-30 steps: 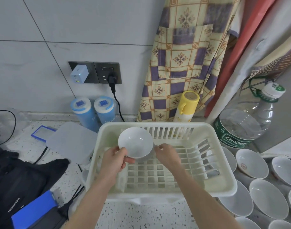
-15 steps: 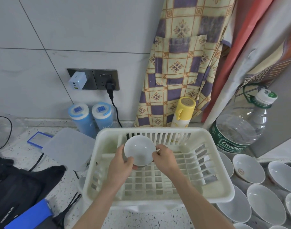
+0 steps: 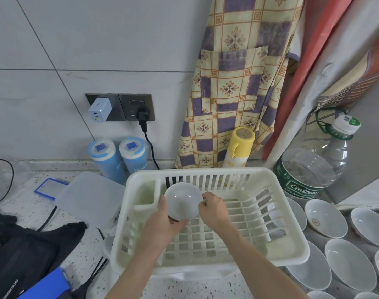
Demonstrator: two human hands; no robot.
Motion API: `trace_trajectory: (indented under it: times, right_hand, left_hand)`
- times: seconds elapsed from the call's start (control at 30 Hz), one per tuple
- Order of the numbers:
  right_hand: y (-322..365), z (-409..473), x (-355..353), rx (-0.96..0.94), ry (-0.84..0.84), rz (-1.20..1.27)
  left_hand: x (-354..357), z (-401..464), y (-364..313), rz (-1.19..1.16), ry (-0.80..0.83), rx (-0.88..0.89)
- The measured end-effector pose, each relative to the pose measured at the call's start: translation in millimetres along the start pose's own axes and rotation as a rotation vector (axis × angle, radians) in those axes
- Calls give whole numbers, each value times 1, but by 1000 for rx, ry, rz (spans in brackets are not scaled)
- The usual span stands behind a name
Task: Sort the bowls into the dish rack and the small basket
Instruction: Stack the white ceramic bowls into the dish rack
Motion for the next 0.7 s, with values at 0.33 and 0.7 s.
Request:
trace_trajectory:
  times: [0.33, 0.7]
  right_hand:
    - [-1, 2, 5, -5, 1, -42]
    - [-7, -7, 6, 24, 10, 38]
  left_hand:
    - [0, 5, 3, 80, -30, -27]
    - [-6, -1, -4, 112, -79, -15]
Point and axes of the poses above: each hand's wrist, its own z-axis towards the middle knuckle, its own x-axis out of the palm, y = z × x, the point moved 4 cm from there along z, towards the middle knuckle, and after that the axes turned 1 degree about -y, right-handed, at the moved point
